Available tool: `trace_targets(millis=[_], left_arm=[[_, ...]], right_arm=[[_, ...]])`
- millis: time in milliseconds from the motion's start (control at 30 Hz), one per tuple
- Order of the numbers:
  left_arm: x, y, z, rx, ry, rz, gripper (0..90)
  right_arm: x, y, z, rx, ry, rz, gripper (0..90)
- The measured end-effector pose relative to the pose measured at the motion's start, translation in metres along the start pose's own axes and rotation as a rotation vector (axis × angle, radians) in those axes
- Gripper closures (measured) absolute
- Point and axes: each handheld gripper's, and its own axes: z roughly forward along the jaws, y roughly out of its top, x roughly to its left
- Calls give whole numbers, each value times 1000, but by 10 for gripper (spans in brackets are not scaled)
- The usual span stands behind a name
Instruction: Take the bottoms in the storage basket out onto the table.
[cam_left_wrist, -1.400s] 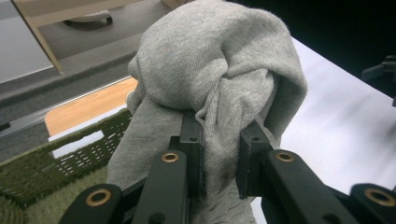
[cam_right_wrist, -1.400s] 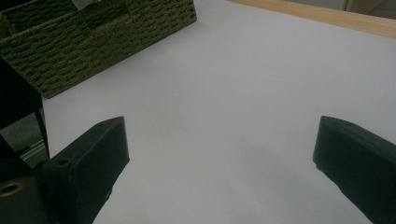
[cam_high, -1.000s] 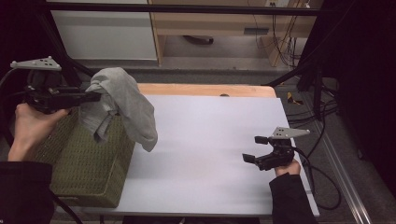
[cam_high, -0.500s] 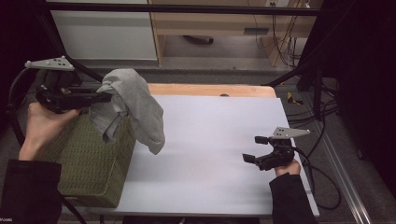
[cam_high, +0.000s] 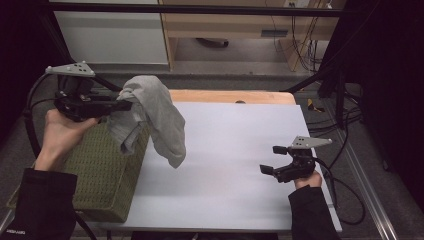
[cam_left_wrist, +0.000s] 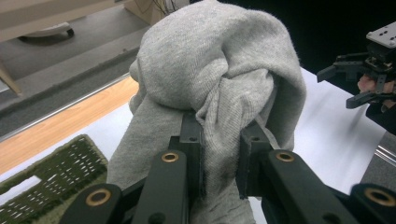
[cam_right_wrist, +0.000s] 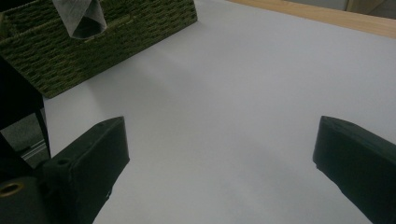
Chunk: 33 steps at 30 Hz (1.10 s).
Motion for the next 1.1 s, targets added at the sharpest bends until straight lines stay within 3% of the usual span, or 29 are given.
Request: trace_targets(millis=[1100], left_arm=[[-29, -2, 62, 21, -74, 23, 754]], right_arm=[[0, 0, 0, 2, 0, -1, 40]])
